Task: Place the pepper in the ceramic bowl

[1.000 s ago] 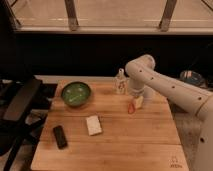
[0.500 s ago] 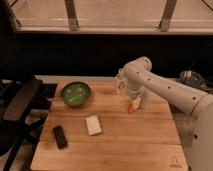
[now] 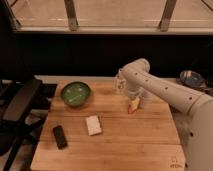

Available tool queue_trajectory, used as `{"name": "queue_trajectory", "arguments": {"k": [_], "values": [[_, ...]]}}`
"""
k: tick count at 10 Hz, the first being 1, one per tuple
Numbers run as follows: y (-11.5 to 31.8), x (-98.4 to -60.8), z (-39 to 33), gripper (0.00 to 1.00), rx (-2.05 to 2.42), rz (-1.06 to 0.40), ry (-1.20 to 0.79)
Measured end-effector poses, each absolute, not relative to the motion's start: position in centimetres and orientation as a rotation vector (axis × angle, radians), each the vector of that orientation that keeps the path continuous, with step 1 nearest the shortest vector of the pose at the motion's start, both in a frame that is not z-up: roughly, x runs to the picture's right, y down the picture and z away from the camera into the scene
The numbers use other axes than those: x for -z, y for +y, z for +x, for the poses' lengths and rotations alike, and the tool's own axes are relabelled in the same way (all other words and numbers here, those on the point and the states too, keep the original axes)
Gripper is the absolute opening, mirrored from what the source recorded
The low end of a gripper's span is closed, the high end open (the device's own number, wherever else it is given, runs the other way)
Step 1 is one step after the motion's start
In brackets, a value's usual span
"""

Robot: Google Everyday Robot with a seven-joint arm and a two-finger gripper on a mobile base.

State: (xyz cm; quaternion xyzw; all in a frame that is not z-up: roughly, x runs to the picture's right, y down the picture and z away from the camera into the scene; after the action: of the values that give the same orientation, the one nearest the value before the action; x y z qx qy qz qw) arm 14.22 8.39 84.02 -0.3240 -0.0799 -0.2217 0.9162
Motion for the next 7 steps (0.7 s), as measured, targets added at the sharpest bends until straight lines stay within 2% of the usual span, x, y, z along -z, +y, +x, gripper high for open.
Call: {"name": "queue_trajectory", "arguments": {"k": [3,7], "values": [[8.1,-84.1,14.5,0.65,0.481,-0.665,-0.152],[6.8,-86.3,15.7,0.65,0.516,-0.693,-0.198]]}}
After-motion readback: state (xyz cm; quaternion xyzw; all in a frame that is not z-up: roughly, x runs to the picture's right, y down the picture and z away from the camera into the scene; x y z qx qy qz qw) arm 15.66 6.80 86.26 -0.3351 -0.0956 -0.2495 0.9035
